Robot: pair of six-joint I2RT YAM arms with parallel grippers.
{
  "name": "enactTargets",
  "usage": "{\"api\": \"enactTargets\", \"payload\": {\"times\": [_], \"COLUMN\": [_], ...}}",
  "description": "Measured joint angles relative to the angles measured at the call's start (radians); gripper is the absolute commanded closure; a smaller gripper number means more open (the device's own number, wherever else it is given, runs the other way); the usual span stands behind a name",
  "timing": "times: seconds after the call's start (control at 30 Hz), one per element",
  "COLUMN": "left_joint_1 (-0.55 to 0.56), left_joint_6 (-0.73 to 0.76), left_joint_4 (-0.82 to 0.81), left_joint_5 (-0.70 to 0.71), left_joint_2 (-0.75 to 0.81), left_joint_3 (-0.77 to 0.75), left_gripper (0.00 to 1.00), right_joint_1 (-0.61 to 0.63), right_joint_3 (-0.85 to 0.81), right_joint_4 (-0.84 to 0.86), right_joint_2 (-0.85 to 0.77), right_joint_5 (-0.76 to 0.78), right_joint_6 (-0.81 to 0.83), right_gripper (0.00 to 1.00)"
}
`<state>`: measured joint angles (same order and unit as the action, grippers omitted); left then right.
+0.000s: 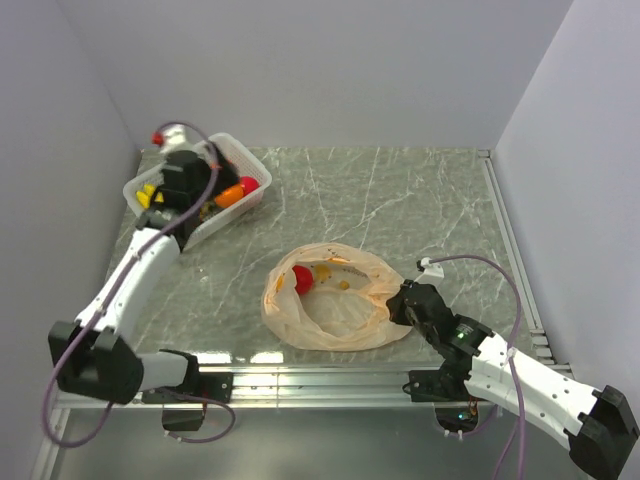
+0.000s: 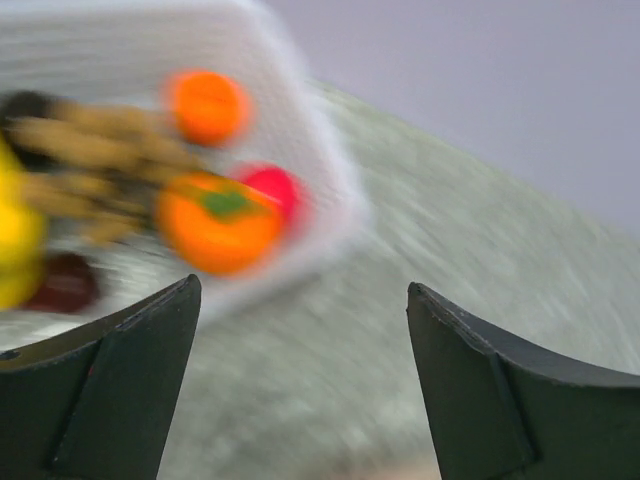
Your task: Untie the knot of the plastic bag and take out the fruit
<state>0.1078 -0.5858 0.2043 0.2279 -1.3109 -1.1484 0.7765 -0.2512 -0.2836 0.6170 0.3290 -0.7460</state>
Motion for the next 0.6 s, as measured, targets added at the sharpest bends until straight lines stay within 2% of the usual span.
{"api": "enactTargets", "payload": {"times": [0.13, 0.2, 0.27, 0.37, 0.47, 0.53, 0.6], "left_joint_1": [0.33, 0.506, 0.674, 0.866, 0.981, 1.013, 1.021], "left_joint_6": [0.016, 0.005, -0.01, -0.026, -0.042, -0.063, -0.076], "left_joint_4": [0.038, 0.056, 0.061, 0.071, 0.089, 0.09, 0.092], "left_joint_5": [-0.003, 0.005, 0.026, 0.079, 0.122, 0.137, 0.138], "left_joint_2": [0.092, 0.106, 0.101, 0.038, -0.1, -0.209, -0.288], "left_joint_3": [0.0, 0.002, 0.01, 0.011, -0.019, -0.037, -0.038], "left_gripper": [0.23, 0.26, 0.29, 0.32, 0.39, 0.46, 0.49], "right_joint_1": [0.001, 0.003, 0.006, 0.006, 0.007, 0.007, 0.01], "right_joint_3": [0.0, 0.0, 0.0, 0.0, 0.0, 0.0, 0.0], "right_joint_4": [0.004, 0.006, 0.01, 0.014, 0.016, 0.016, 0.016], "right_joint_2": [0.003, 0.004, 0.006, 0.01, 0.009, 0.009, 0.006], "right_joint_5": [0.002, 0.004, 0.005, 0.006, 0.007, 0.007, 0.007], "right_joint_6": [0.008, 0.008, 0.008, 0.008, 0.008, 0.008, 0.008], "right_gripper": [1.0, 1.0, 1.0, 1.0, 1.0, 1.0, 1.0]}}
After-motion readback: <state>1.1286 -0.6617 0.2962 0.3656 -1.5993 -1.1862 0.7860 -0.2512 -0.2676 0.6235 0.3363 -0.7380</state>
